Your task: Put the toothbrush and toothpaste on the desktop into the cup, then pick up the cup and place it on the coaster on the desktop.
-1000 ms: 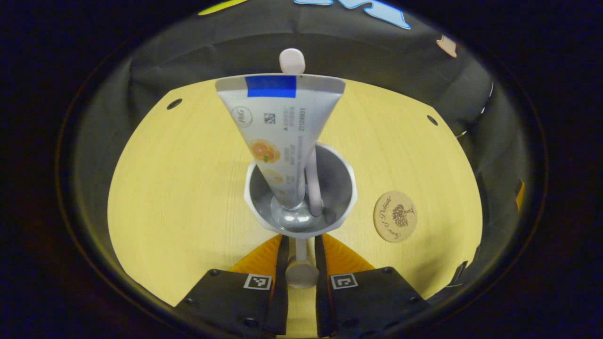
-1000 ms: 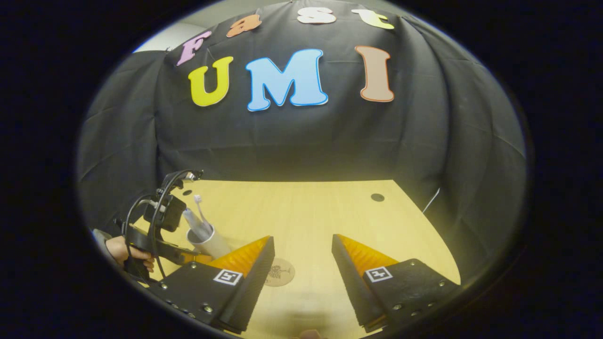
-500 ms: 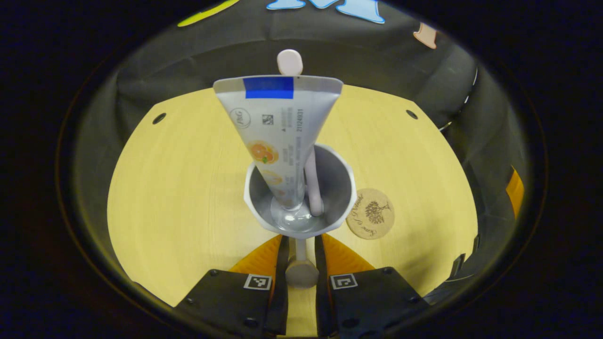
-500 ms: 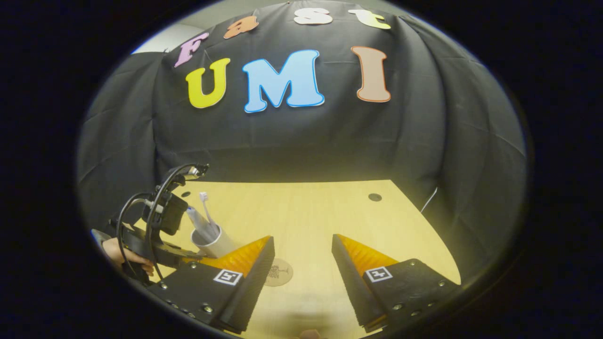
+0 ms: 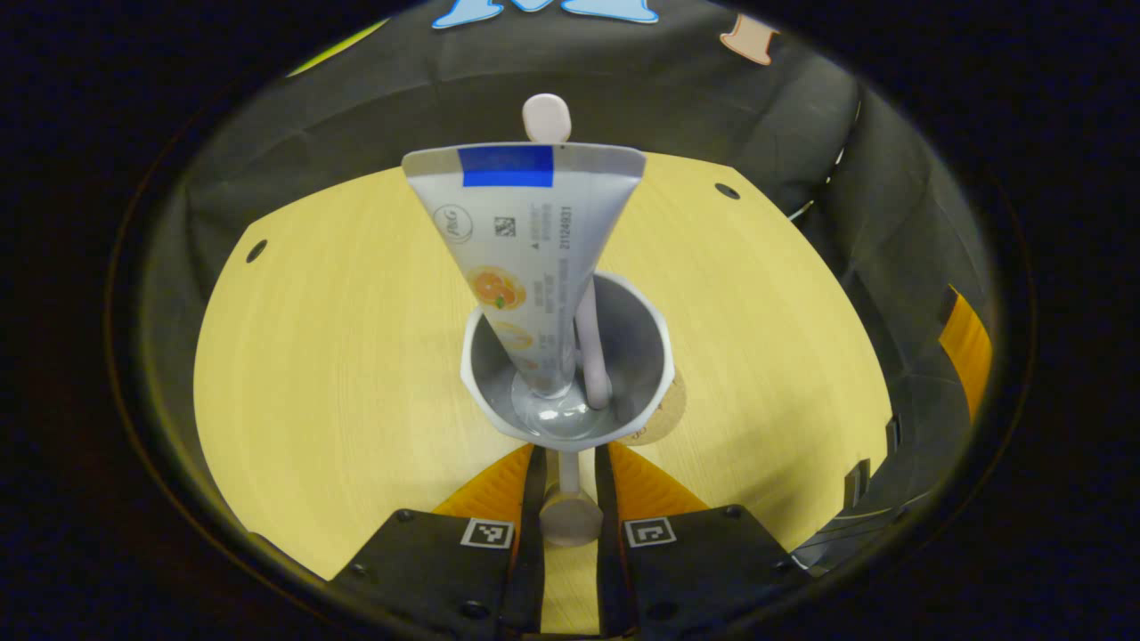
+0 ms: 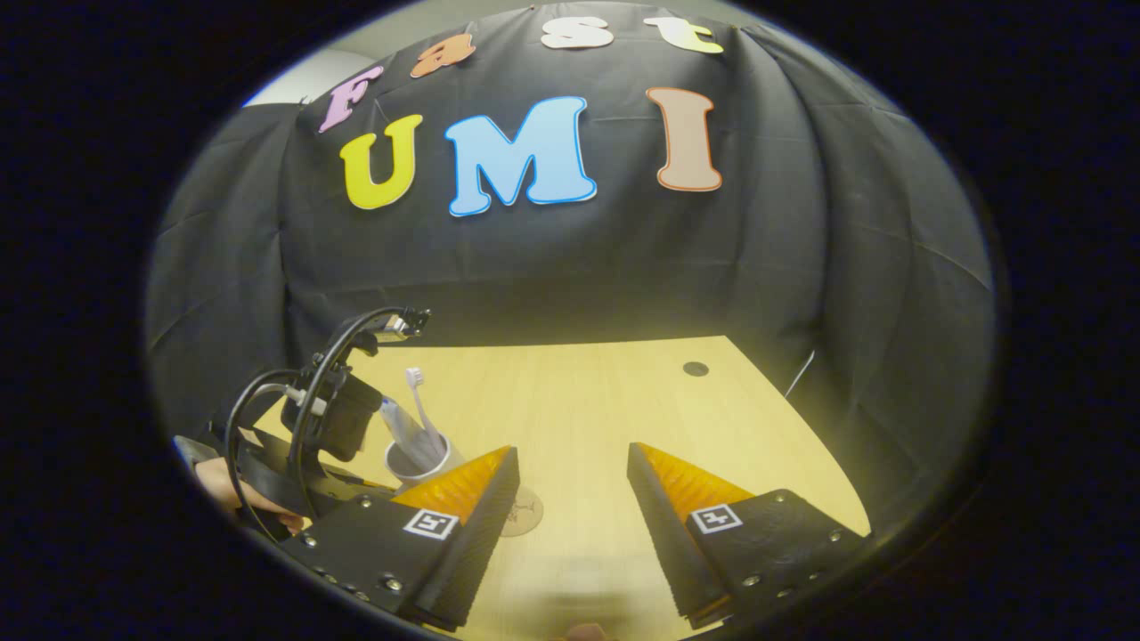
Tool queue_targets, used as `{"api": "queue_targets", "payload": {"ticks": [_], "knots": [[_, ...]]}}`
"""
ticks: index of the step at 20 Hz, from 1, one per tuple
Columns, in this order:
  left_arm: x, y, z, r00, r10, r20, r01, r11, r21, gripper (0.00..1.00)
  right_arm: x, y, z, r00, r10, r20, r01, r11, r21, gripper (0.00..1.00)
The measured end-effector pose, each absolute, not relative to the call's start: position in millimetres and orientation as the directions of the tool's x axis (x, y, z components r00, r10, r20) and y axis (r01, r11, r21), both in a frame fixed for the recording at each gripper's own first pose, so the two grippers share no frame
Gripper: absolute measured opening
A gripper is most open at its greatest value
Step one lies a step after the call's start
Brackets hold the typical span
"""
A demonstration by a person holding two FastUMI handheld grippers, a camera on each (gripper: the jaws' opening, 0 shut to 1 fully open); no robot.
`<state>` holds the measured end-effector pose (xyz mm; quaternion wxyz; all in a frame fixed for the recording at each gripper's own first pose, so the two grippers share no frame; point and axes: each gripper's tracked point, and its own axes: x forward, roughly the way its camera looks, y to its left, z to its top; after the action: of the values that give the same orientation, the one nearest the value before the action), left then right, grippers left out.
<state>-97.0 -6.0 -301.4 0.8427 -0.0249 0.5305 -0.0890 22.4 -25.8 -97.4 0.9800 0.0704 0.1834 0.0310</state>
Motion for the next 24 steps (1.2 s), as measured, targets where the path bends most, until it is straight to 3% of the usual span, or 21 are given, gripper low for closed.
{"api": "queue_targets", "payload": {"ticks": [6, 24], "knots": [[-96.3, -38.8, -309.2, 0.400, -0.203, -0.894, 0.175, 0.974, -0.142, 0.31, 16.9, -41.9, -101.9, 0.930, 0.060, -0.363, -0.003, 0.988, 0.155, 0.80], [-91.3, -58.5, -328.0, 0.376, -0.157, -0.913, 0.207, 0.975, -0.082, 0.34, 7.0, -60.7, -109.1, 0.925, 0.056, -0.377, 0.018, 0.982, 0.189, 0.80]]}}
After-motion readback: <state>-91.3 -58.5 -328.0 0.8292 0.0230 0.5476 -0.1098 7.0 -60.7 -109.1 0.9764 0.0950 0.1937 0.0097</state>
